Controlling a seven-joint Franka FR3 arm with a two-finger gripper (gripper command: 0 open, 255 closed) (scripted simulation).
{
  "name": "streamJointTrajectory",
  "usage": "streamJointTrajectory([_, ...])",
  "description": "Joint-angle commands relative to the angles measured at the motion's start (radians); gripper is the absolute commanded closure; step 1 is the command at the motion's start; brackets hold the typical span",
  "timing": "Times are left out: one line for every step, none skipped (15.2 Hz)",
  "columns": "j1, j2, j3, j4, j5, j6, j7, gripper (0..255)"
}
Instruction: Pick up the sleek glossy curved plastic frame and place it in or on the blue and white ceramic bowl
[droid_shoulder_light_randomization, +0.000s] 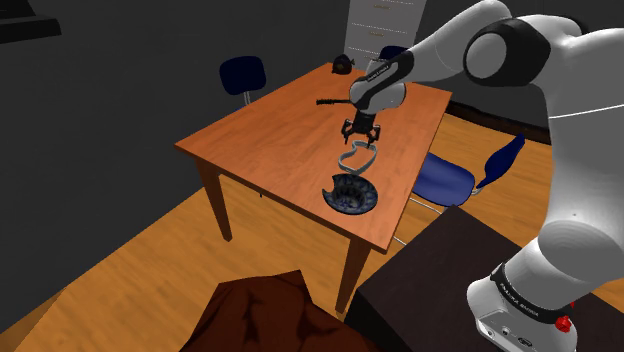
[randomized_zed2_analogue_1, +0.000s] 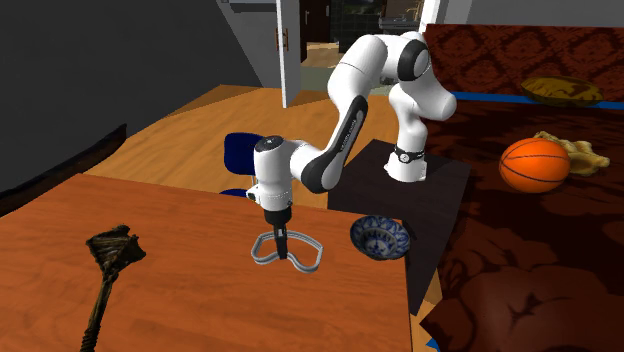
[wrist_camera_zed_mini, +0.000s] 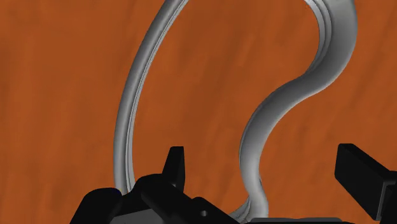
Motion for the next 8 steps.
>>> streamJointTrajectory([-0.006,0.042,0.000,0.034,0.007,0.003,0.006,0])
streamJointTrajectory([-0.006,0.052,0.001,0.036,0.008,0.011,0.006,0])
streamJointTrajectory([-0.006,0.062,0.002,0.039,0.009,0.018,0.005,0])
streamJointTrajectory([-0.006,0.073,0.003,0.042,0.010,0.026,0.005,0])
streamJointTrajectory([-0.006,0.083,0.004,0.045,0.011,0.033,0.004,0])
streamJointTrajectory([-0.006,0.093,0.005,0.048,0.012,0.041,0.004,0])
streamJointTrajectory([-0.006,0.104,0.006,0.052,0.012,0.048,0.003,0])
streamJointTrajectory([-0.006,0.110,0.006,0.053,0.013,0.052,0.003,0])
